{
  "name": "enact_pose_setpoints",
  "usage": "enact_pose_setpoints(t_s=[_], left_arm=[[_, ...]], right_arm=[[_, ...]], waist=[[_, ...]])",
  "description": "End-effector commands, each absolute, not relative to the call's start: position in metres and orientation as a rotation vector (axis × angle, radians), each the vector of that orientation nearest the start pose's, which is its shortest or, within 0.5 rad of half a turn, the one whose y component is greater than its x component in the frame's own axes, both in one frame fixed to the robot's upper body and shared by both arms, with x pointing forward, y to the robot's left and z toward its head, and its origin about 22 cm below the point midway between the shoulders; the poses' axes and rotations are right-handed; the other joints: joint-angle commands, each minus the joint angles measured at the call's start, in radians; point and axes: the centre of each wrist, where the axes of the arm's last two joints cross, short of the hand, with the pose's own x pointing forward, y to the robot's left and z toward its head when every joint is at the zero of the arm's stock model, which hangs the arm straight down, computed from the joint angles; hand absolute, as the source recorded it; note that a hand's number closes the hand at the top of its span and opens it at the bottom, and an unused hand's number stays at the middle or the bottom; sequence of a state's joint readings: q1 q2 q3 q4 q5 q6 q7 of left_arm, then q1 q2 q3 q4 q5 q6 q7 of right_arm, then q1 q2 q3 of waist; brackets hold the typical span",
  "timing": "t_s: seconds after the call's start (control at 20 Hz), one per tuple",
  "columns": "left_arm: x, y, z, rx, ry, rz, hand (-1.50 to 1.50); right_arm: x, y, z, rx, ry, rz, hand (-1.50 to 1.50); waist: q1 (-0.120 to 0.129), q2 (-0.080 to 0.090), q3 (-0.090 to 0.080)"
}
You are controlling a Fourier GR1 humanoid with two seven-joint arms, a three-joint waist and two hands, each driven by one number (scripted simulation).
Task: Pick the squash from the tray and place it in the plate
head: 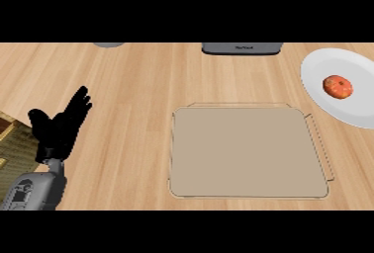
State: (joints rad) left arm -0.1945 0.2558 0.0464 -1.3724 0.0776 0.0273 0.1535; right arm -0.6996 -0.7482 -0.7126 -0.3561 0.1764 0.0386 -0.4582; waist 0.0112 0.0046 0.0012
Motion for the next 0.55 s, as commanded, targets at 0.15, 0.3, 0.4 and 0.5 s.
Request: enact_pose_setpoints(t_s=[0.15, 0.3, 0.4, 0.5], left_arm=[[0.29, 0.282, 0.022, 0.161, -1.425, -0.093, 0.0], [0.3, 0.289, 0.024, 0.171, -1.418, -0.1, 0.0], [0.284, 0.301, 0.031, 0.171, -1.419, -0.096, 0.0], [0.281, 0.295, 0.034, 0.166, -1.41, -0.103, 0.0]], right_arm=[[0.294, -0.531, 0.063, -0.764, -1.638, -0.236, -1.5], [0.287, -0.552, 0.091, -0.809, -1.586, -0.217, -1.5], [0.292, -0.544, 0.083, -0.8, -1.575, -0.207, -1.5], [0.272, -0.558, 0.082, -0.802, -1.552, -0.199, -1.5]], waist=[[0.002, 0.0, 0.0], [0.009, 0.006, 0.001], [0.008, 0.001, 0.0], [0.003, -0.001, 0.0]])
